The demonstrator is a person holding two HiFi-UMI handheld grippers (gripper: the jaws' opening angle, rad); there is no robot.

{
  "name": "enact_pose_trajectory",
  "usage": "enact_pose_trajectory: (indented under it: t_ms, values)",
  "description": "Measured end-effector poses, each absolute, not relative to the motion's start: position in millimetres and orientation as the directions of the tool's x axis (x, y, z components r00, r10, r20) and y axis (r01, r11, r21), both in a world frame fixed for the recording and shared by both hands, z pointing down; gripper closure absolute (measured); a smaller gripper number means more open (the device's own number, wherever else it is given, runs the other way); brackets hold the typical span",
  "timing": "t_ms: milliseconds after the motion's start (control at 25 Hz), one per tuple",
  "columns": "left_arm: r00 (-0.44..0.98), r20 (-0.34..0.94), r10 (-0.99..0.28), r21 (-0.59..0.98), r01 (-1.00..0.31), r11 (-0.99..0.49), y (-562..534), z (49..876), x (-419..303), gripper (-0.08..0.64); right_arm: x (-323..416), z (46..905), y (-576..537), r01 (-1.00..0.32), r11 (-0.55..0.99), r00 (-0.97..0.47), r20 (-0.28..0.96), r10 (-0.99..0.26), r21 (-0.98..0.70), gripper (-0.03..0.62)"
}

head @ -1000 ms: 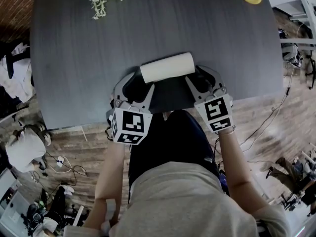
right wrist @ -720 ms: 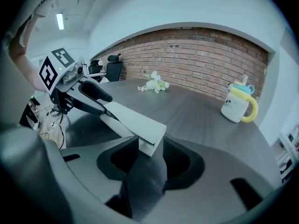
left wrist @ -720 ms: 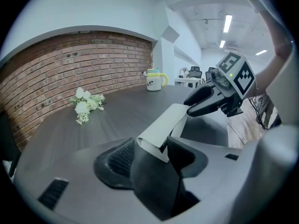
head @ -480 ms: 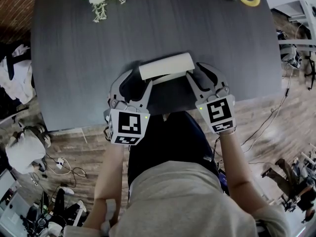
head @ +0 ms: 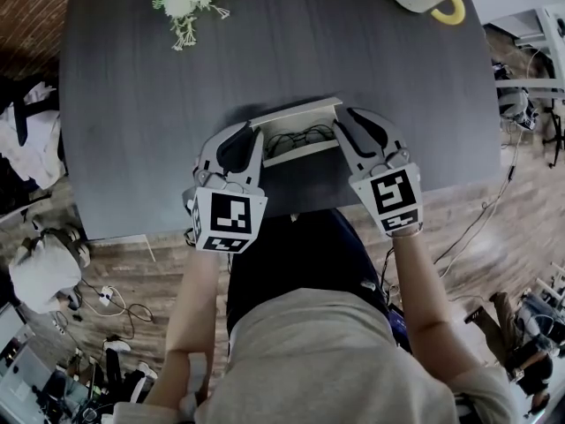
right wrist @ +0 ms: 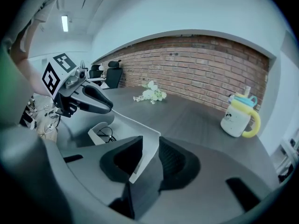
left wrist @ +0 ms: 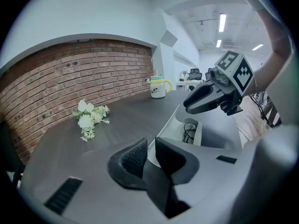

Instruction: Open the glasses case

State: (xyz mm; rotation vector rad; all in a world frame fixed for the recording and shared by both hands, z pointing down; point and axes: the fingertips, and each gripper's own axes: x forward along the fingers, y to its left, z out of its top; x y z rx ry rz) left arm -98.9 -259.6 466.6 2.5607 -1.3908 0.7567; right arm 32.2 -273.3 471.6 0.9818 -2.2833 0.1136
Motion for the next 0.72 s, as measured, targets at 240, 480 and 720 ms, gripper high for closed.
enact_pose_trajectory:
  t_ms: [240, 480, 720]
  values:
    - [0.446, 0.486, -0.752, -0.085, -0.832, -0.549, -278.4, 466.9, -104.9, 0.497, 25.3, 472.3, -292.6, -0.675, 0.720, -0.519, 0.592, -0.617, 0.159, 0.486]
    - [0.438, 0.499, -0.748, -0.057, -0.844, -0.533, -293.3, 470.3, -109.2, 0.499, 24.1, 476.6, -305.7, -0.688, 0.711, -0.512, 0.598, -0.617, 0.145, 0.491]
    - [0.425, 0.506, -0.751, -0.058, -0.852, -0.521, -306.3, 478.5, -113.0, 0.499, 22.4, 479.7, -310.3, -0.704, 0.699, -0.507, 0.602, -0.617, 0.124, 0.492]
